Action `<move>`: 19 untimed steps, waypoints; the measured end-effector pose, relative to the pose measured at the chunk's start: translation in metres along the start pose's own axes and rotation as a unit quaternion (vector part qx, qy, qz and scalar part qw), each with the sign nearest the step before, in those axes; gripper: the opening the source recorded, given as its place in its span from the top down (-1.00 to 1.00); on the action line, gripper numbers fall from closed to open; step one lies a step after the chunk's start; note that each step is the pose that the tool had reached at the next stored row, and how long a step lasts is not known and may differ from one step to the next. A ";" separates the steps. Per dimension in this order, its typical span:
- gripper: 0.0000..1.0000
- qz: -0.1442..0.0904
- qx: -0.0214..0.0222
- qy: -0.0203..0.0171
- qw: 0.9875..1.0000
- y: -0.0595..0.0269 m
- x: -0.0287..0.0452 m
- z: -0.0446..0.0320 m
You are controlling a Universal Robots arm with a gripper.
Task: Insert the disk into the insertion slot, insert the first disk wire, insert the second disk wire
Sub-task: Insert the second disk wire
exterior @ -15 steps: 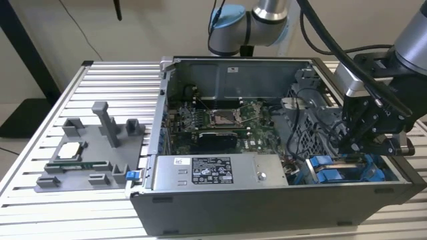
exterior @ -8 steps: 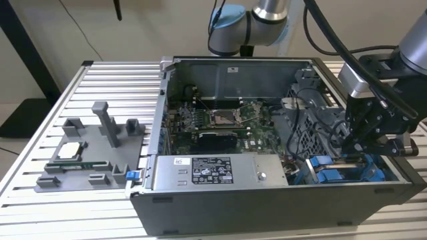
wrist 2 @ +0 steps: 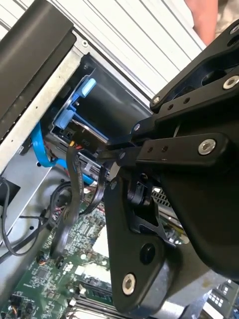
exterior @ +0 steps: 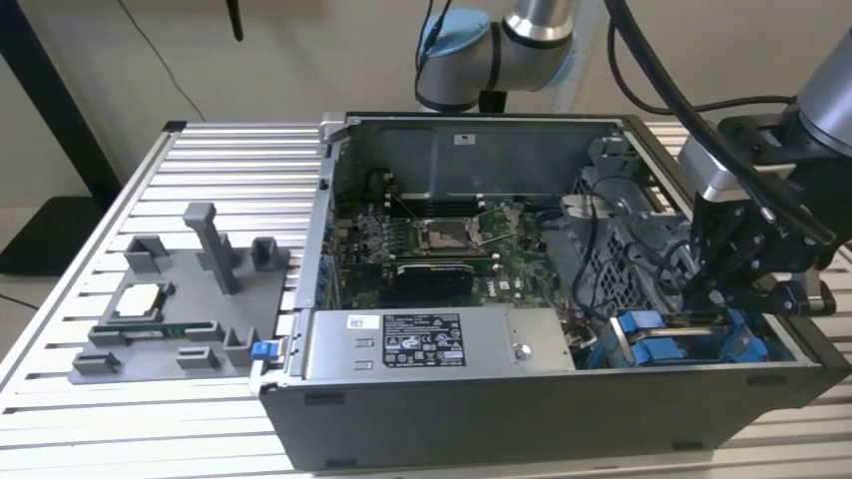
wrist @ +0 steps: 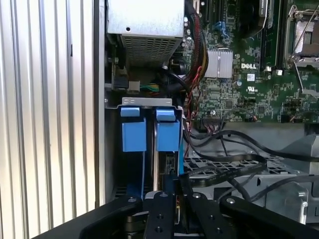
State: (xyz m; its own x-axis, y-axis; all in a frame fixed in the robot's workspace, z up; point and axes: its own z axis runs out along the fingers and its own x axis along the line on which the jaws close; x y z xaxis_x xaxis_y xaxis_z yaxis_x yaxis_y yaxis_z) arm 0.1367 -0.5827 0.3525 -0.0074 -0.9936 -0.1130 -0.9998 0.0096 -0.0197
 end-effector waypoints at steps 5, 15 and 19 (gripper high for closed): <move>1.00 0.000 0.000 0.000 1.000 0.0001 0.0004 0.0041; 1.00 0.000 0.000 0.000 1.000 -0.0018 0.0010 0.0092; 1.00 0.000 0.000 0.000 1.000 -0.0019 0.0011 0.0103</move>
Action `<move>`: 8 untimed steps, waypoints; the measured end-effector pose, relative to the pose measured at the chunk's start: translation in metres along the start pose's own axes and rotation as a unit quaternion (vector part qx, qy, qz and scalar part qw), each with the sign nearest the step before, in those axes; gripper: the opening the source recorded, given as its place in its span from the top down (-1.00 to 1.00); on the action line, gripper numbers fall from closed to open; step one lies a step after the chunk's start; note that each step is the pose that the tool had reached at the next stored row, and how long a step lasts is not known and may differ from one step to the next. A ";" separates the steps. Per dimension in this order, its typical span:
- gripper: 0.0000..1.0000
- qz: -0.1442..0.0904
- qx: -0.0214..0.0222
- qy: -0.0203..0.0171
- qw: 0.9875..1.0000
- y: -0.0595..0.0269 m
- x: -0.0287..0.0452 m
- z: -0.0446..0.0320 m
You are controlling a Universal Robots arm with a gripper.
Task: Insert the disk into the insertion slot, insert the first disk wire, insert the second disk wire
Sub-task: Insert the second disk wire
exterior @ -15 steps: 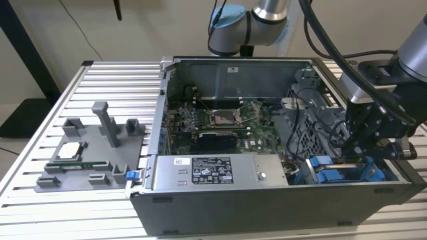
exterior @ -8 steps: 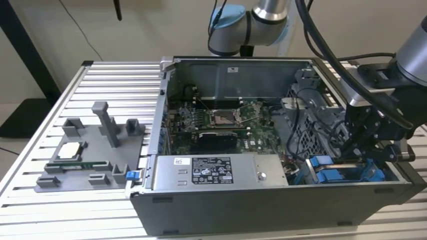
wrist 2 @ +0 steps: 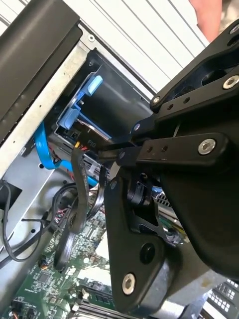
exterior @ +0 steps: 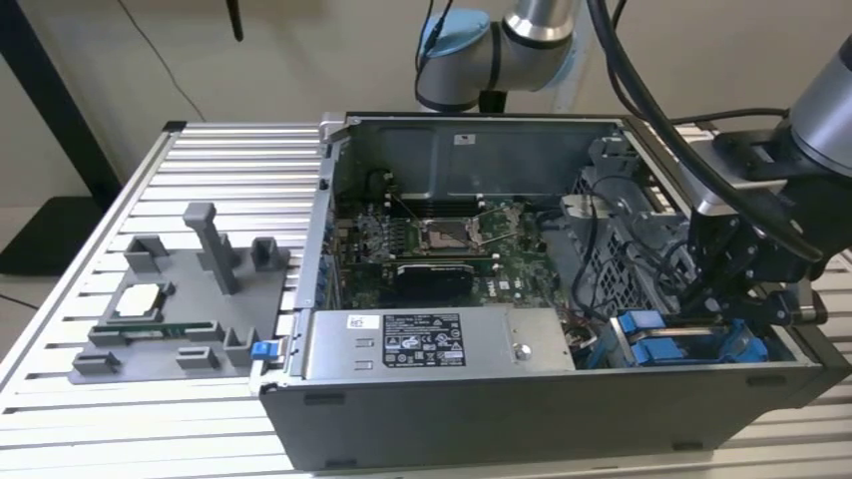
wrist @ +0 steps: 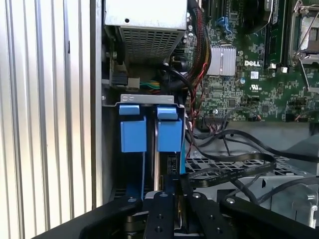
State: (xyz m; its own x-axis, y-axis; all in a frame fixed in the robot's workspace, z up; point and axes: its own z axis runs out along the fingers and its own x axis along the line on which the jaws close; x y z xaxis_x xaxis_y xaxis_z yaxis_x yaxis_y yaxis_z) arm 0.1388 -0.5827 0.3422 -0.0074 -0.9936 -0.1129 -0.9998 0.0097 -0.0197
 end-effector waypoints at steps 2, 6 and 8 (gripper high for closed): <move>1.00 0.000 0.000 0.000 1.000 0.0000 0.0000 0.0004; 1.00 0.000 0.000 0.000 1.000 0.0000 0.0001 0.0012; 1.00 0.000 0.000 0.000 1.000 0.0000 0.0002 0.0019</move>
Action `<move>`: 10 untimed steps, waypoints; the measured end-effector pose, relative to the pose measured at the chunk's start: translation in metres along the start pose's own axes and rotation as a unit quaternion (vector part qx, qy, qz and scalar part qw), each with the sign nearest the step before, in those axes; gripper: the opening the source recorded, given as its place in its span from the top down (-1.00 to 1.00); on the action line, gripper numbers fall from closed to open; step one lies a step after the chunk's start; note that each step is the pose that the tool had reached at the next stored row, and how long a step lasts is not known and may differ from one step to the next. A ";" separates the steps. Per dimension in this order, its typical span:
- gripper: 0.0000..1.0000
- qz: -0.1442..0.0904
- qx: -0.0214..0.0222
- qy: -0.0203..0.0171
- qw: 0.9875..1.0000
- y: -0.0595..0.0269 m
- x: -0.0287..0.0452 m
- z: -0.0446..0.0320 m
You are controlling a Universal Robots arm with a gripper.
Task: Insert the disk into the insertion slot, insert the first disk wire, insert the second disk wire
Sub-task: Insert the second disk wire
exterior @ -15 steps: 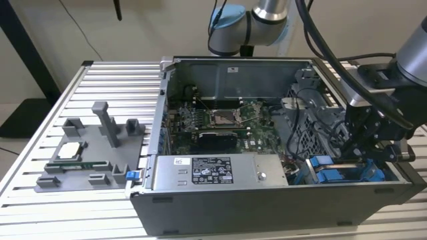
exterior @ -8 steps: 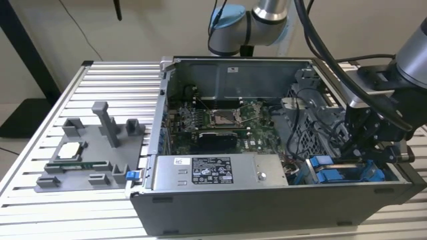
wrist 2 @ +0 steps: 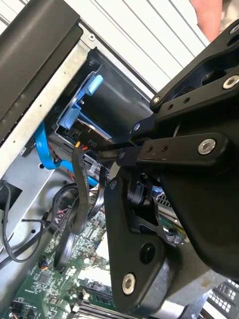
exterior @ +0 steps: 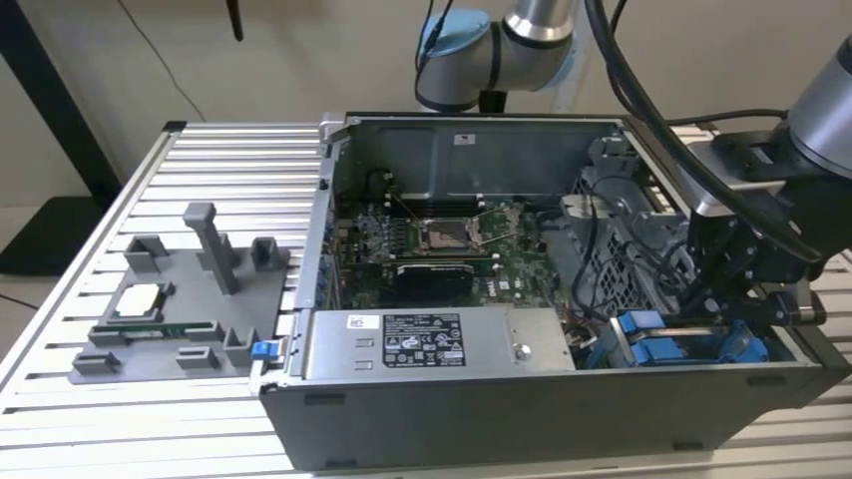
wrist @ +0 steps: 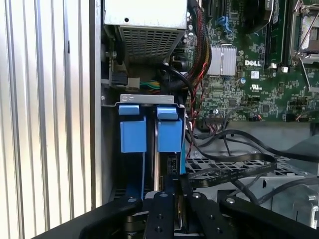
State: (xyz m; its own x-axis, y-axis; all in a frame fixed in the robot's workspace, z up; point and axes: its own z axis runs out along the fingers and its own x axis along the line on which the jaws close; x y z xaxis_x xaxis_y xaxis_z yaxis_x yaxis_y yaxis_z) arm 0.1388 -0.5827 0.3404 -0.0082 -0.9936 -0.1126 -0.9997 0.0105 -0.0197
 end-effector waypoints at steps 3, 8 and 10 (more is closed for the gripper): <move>1.00 0.000 0.000 0.000 1.000 0.0000 0.0001 0.0009; 1.00 0.001 0.000 0.000 1.000 0.0000 0.0002 0.0023; 1.00 0.003 0.000 -0.001 1.000 0.0002 0.0004 0.0034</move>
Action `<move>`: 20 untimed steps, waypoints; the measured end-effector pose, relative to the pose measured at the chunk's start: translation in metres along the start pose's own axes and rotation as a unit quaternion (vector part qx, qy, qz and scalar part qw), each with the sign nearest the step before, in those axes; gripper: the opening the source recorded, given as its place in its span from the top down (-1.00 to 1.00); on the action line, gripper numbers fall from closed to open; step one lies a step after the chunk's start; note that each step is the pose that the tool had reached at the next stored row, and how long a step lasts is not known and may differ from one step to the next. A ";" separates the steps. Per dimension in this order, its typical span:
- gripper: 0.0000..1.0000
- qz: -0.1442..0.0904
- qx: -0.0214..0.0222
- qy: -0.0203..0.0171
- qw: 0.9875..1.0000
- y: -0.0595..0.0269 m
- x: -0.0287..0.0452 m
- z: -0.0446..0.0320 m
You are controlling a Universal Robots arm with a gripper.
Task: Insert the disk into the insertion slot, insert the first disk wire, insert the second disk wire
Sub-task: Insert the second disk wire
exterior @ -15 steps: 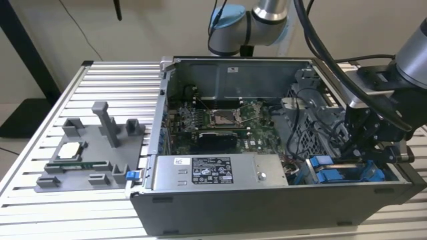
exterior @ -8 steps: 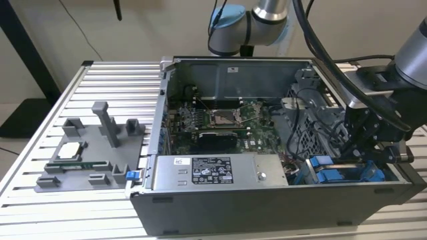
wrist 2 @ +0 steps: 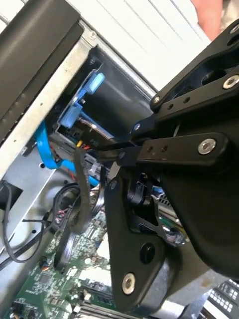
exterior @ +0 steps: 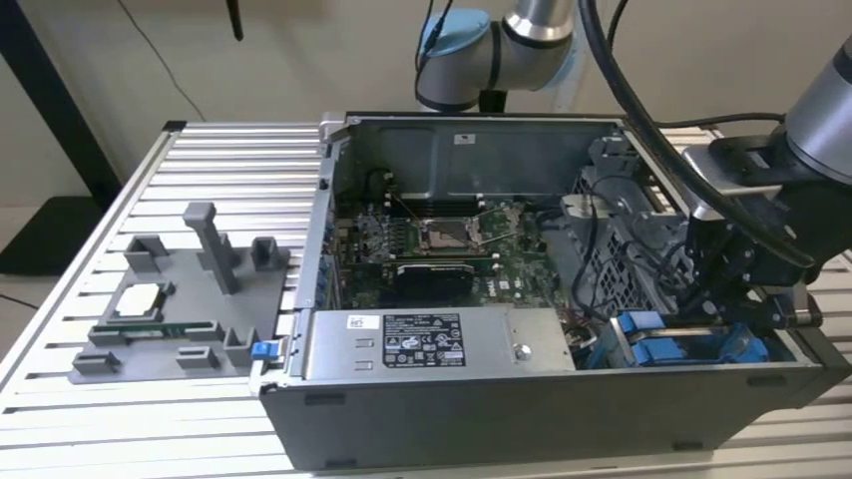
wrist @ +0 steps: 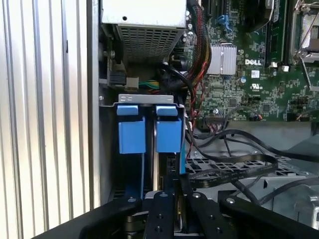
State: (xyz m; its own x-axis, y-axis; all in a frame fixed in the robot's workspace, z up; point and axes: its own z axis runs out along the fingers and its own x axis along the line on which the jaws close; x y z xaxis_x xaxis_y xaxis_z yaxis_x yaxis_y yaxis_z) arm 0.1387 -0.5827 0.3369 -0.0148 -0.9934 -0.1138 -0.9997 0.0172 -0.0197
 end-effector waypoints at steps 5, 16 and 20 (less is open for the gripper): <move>1.00 0.003 0.000 0.001 1.000 -0.0001 0.0003 0.0021; -1.00 0.006 -0.001 0.000 1.000 0.0000 -0.0001 -0.0016; -1.00 0.007 -0.003 0.000 1.000 -0.0003 -0.0016 -0.0136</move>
State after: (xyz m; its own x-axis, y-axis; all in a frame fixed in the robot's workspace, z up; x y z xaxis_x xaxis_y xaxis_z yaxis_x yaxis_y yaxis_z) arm 0.1388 -0.5827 0.3506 -0.0284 -0.9932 -0.1131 -0.9995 0.0299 -0.0124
